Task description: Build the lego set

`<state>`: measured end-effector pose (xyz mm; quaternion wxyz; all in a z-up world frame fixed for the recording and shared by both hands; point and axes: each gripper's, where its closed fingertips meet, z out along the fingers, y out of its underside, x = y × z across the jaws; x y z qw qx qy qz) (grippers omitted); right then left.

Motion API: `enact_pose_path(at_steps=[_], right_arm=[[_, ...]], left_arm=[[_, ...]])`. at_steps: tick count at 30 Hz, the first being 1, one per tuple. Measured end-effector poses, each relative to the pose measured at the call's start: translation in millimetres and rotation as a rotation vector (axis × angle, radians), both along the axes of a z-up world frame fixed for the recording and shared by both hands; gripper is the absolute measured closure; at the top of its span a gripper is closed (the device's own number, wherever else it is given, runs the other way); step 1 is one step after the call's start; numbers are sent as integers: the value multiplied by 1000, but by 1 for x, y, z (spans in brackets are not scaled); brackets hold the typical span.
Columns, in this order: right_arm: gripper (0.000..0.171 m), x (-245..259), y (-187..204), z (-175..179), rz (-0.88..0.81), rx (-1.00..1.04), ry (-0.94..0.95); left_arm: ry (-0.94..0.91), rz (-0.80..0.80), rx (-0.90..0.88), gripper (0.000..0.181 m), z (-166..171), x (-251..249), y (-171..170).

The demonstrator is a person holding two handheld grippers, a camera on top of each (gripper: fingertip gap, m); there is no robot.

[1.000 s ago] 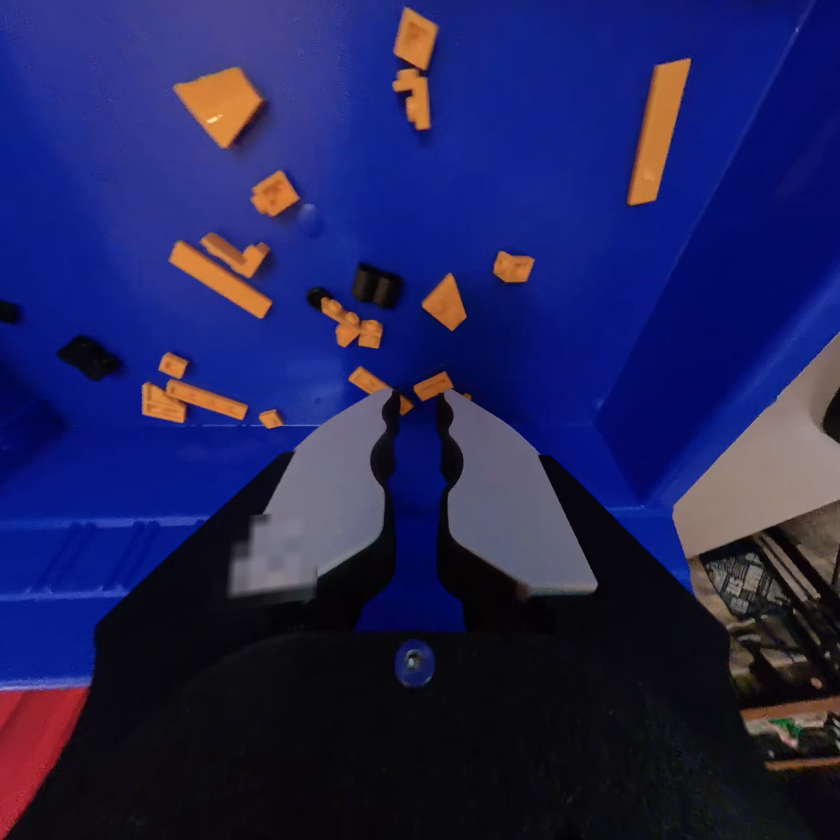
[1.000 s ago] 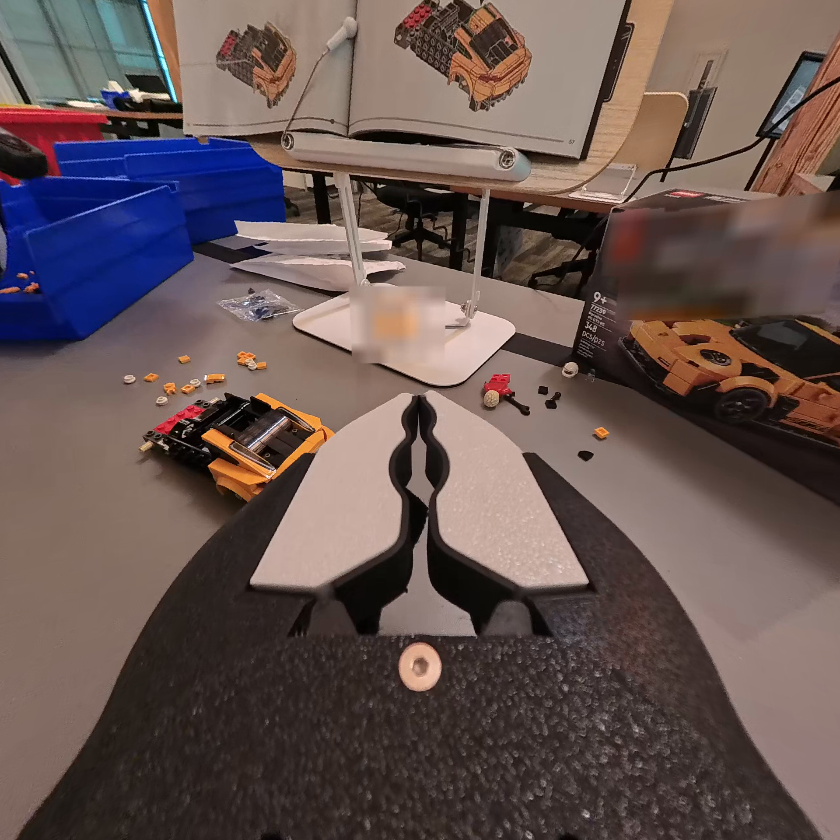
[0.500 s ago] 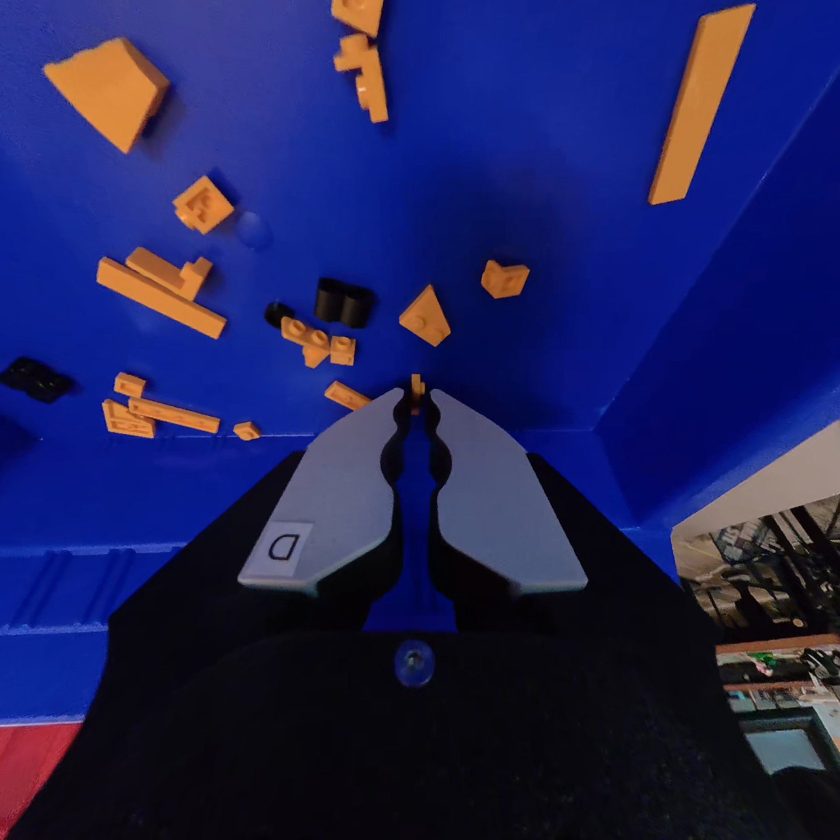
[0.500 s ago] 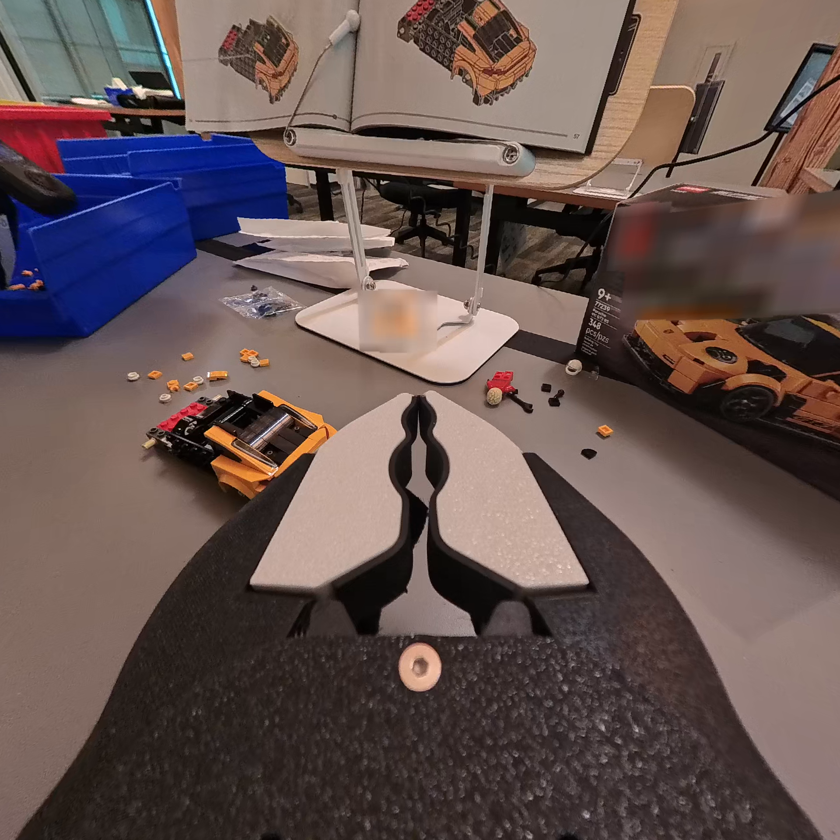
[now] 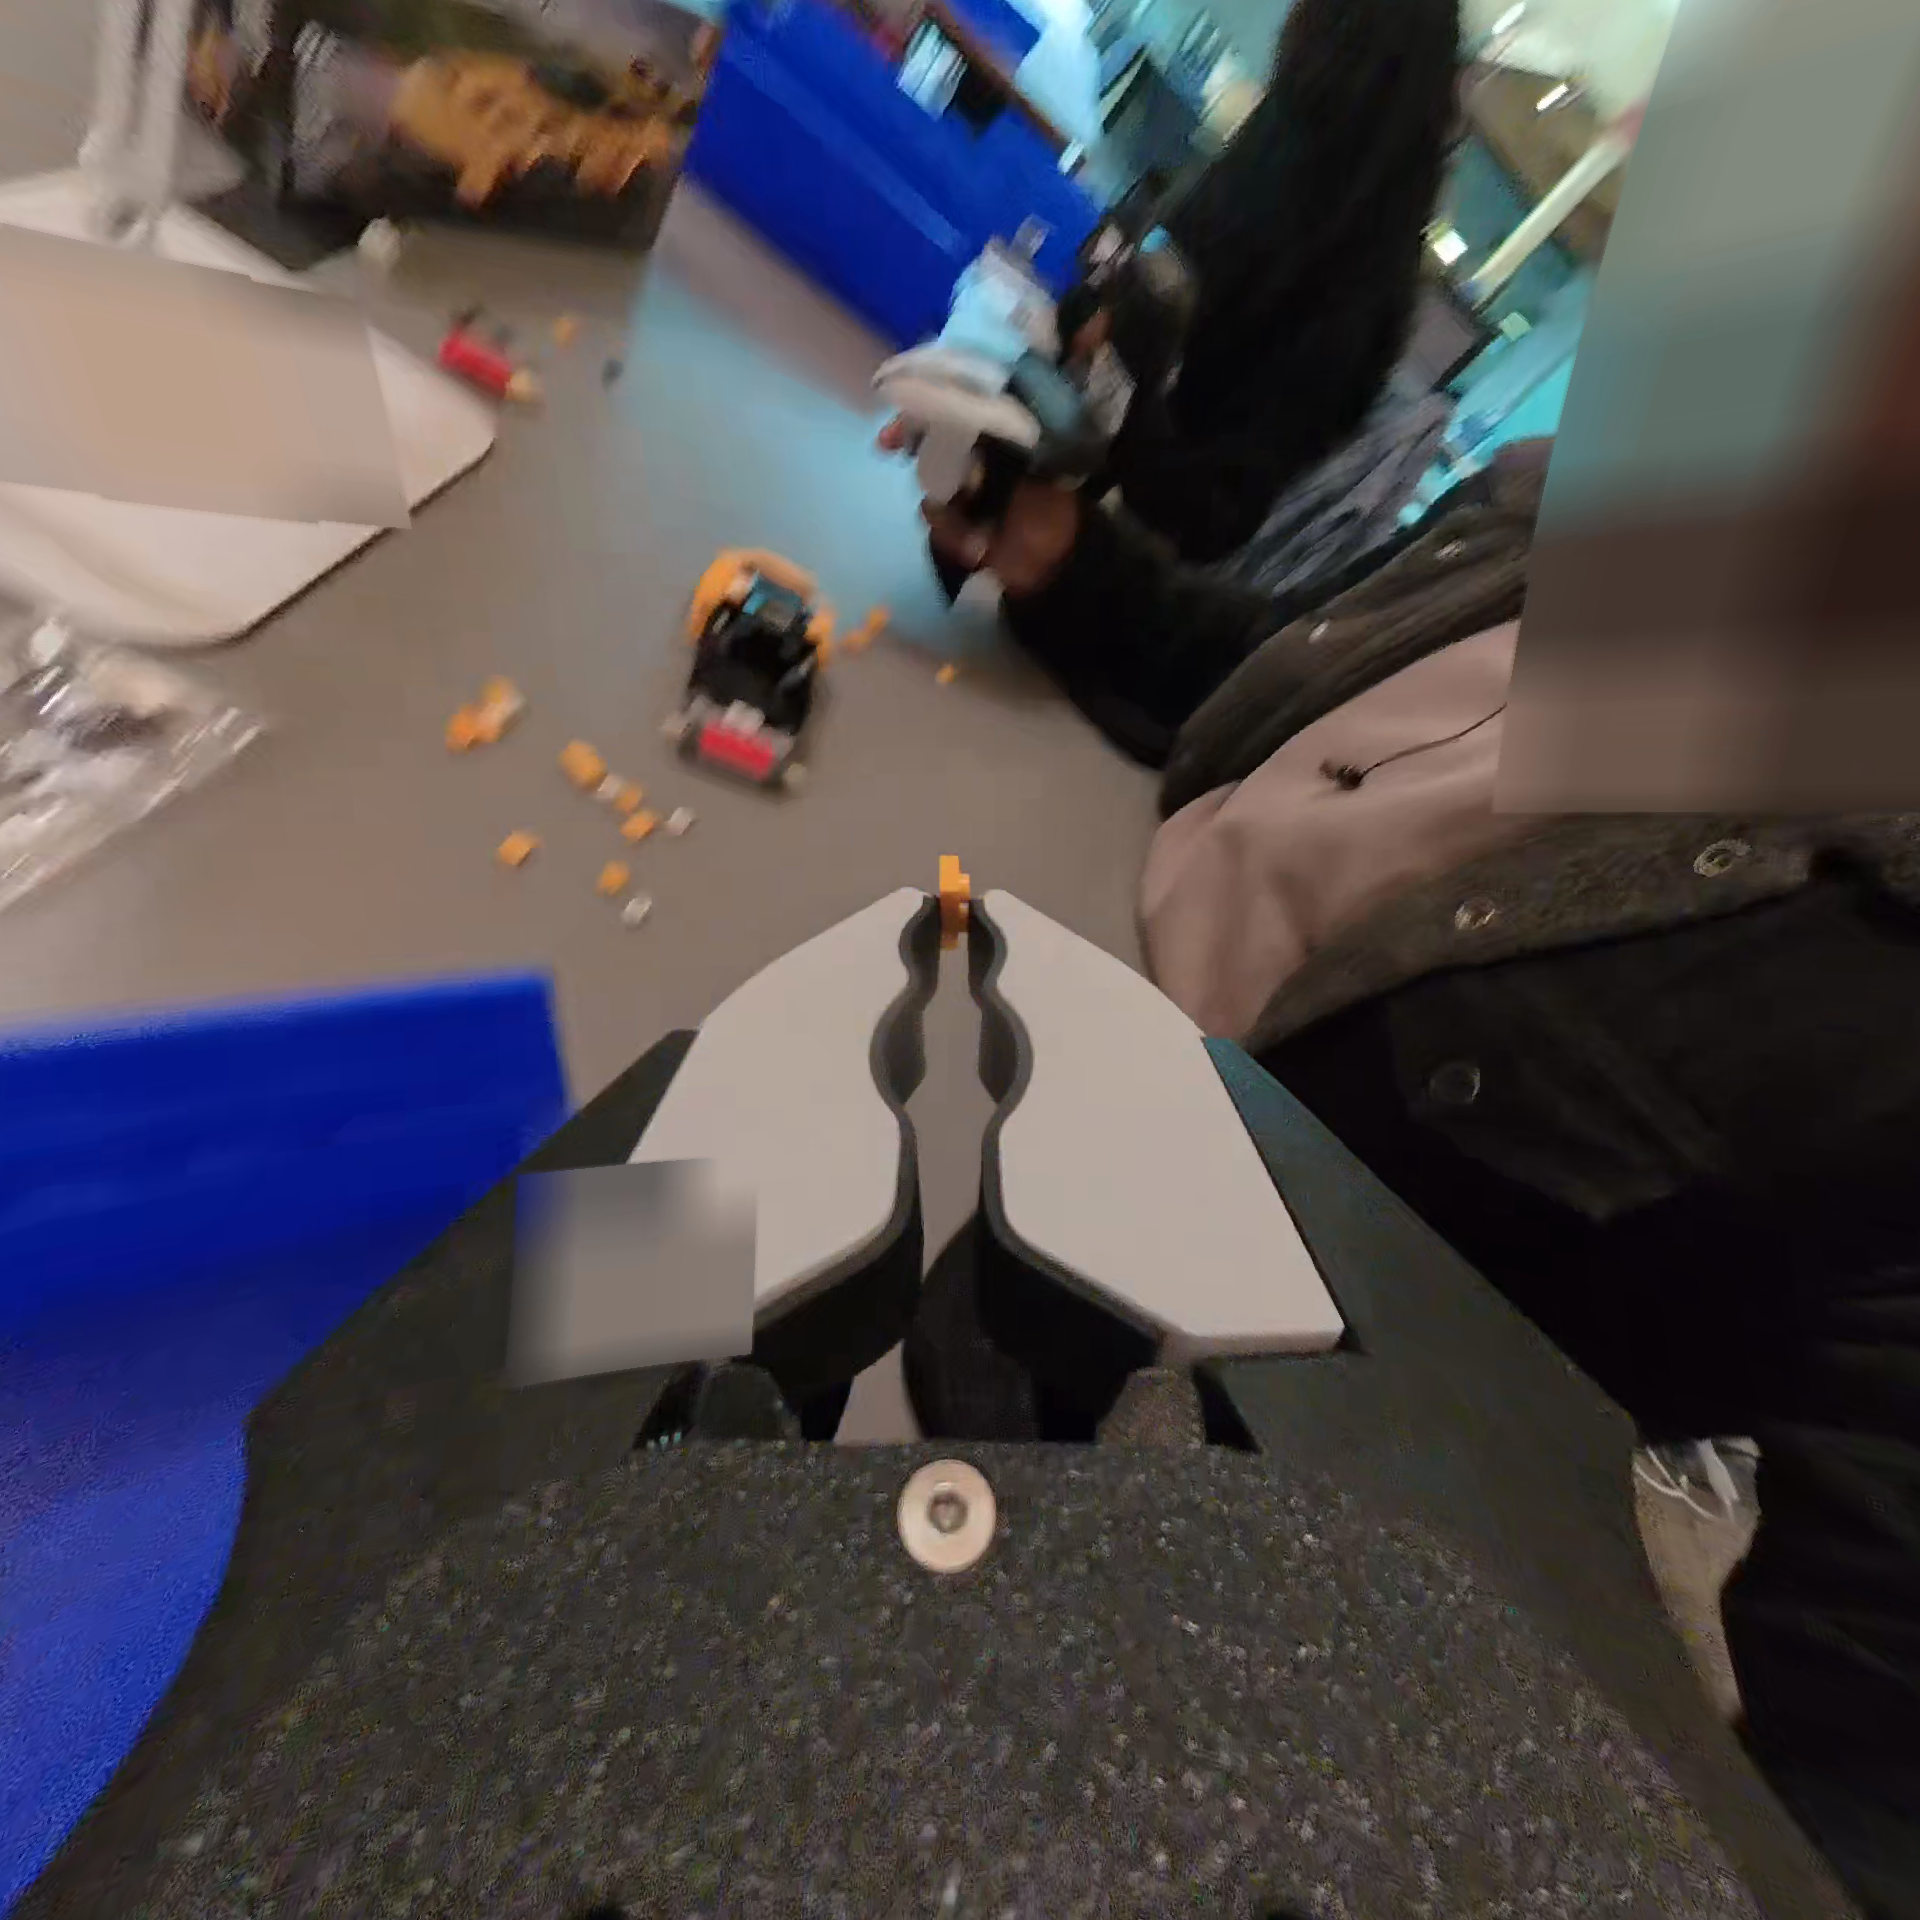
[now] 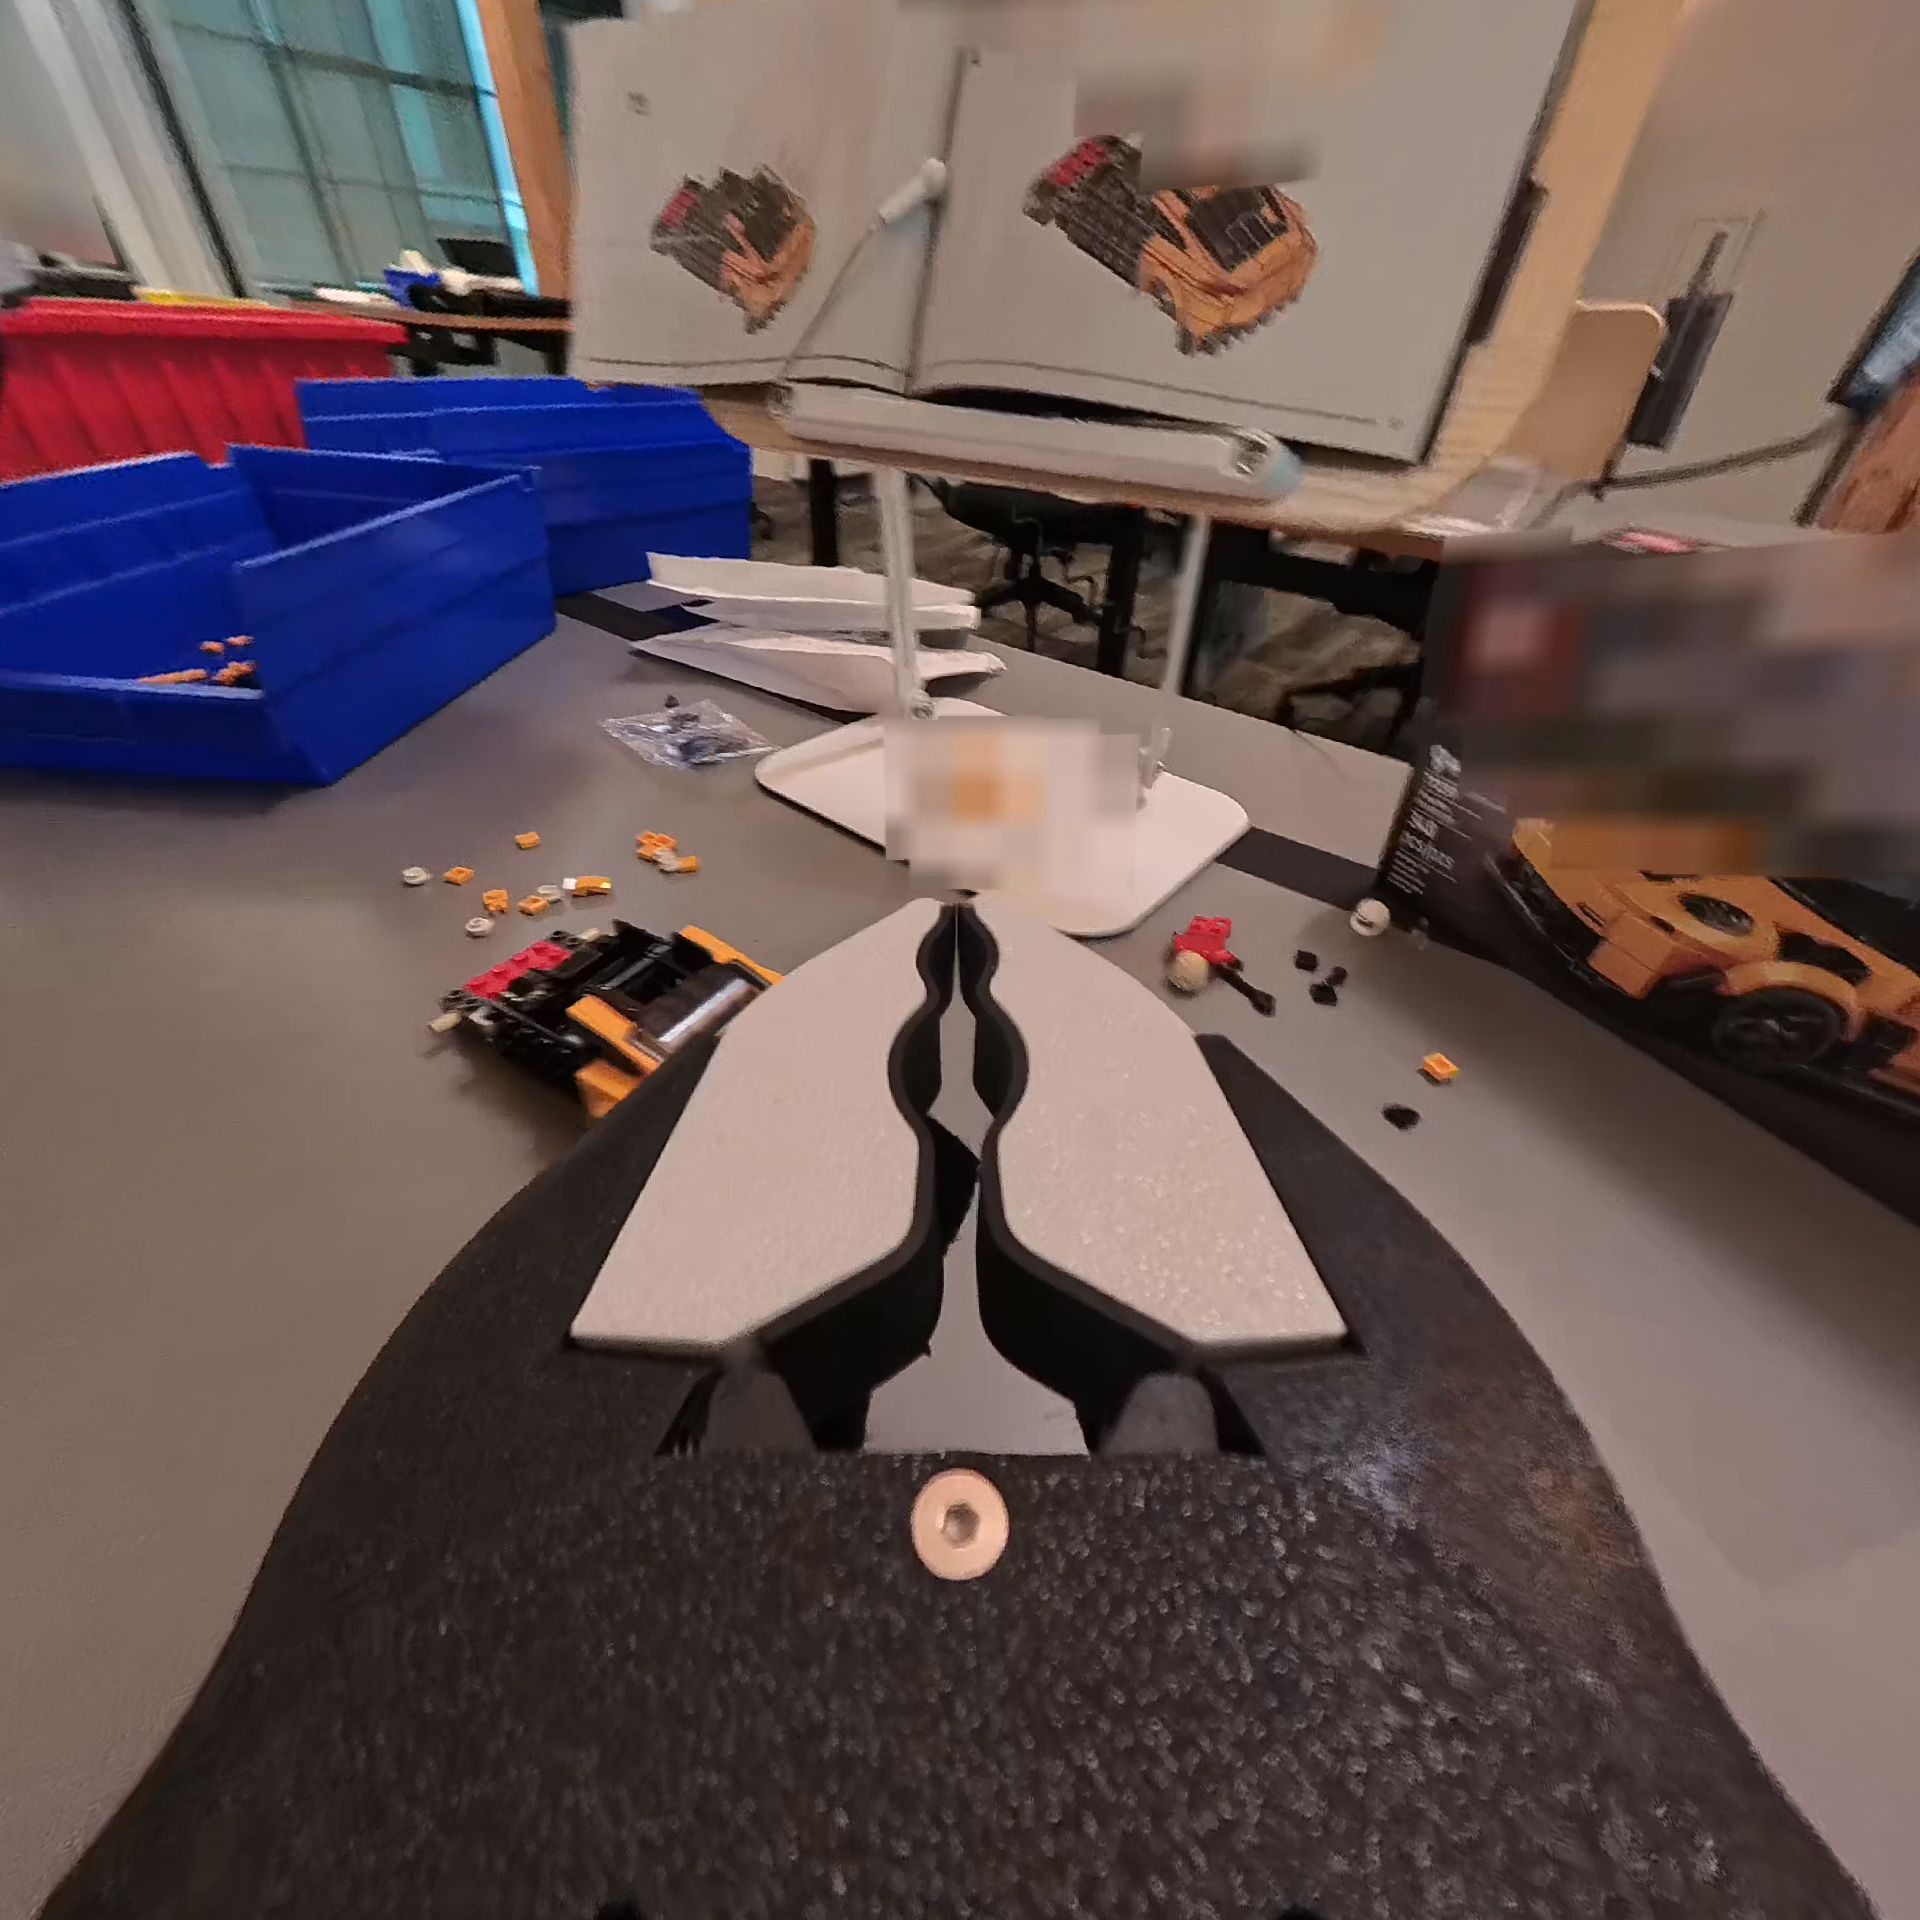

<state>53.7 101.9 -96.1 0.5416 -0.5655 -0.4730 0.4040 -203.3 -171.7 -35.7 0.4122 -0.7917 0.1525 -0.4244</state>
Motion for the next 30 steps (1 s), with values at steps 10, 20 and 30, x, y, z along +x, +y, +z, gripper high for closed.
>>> enact_pose_path(at_steps=[10, 20, 30], right_arm=[[148, -26, -146, 30, 581, 422, -69], [145, -26, -178, 9, 728, 502, -176], [155, -21, -161, 2, 729, 410, -200]], left_arm=[[-391, -29, 5, 177, -11, 165, 68], [-500, -169, -158, 177, -49, 247, 93], [-481, -96, -136, 171, -60, 242, 97]])
